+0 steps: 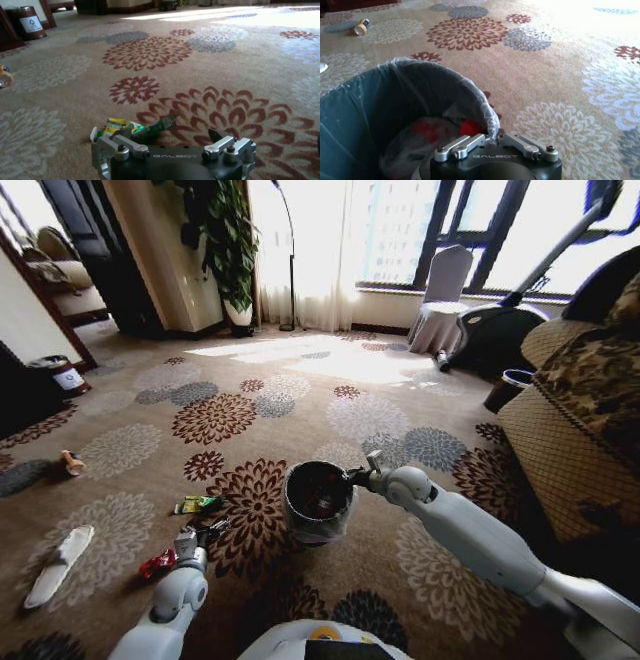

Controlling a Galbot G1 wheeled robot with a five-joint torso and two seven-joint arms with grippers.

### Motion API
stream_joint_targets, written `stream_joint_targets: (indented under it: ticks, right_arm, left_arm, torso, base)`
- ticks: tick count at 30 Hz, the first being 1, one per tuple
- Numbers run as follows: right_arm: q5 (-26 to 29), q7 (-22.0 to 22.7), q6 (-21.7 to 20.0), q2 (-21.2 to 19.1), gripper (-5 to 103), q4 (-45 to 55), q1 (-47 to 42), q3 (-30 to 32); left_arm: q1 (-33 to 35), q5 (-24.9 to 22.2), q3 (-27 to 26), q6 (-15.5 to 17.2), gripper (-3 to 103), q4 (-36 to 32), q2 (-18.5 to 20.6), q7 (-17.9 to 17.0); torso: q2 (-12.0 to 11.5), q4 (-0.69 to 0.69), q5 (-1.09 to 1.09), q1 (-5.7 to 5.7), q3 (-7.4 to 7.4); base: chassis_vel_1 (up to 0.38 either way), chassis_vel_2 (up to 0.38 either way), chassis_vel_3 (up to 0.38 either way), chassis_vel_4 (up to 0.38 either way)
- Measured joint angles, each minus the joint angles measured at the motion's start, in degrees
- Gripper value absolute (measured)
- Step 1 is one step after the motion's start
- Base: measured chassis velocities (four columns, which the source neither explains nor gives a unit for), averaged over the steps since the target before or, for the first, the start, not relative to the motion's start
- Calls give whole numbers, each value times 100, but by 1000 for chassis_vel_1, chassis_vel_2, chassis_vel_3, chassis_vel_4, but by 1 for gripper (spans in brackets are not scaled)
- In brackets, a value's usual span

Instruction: Pick up the trash from the ground and place it into the trash bin.

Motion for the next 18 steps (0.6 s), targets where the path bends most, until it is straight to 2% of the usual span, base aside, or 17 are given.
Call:
stream_joint_targets:
  ticks: [11,18]
  right_arm:
    - [0,0,1,131,0,-4,62,-130]
    - [1,0,1,146,0,9,63,-166]
  left_arm:
    - [2,1,-23,-123,100,330,30,11]
    - [-26,1,10,-159,100,419,23,27]
  torso:
    - [0,2,0,0,1]
    - [0,-1,1,0,0]
  base:
    - [-52,150,55,-133]
    - [-32,181,36,-202]
